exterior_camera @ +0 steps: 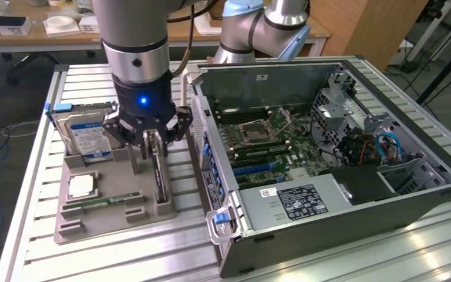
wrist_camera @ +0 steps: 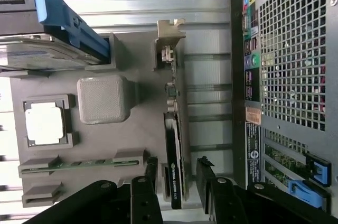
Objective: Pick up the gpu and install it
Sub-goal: 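Pick up the gpu and move the gpu toward the slot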
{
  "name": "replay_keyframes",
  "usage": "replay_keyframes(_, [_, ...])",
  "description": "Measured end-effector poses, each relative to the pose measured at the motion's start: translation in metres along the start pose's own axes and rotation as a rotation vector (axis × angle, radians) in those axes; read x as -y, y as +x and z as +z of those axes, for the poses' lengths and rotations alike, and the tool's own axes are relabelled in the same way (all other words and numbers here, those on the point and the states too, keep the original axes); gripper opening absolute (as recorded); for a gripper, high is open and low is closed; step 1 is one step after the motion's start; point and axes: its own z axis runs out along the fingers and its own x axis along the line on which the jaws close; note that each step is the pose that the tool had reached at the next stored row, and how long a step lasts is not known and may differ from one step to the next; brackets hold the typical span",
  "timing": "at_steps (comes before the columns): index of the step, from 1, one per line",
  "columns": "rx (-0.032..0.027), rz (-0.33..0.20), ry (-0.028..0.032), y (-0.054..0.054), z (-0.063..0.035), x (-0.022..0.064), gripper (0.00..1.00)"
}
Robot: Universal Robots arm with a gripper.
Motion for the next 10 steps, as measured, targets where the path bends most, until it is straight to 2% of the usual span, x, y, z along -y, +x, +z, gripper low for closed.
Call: replay_keyframes(10, [0.0002,-0.006,-0.0001,0.003,0.0181,0.0004,0.43])
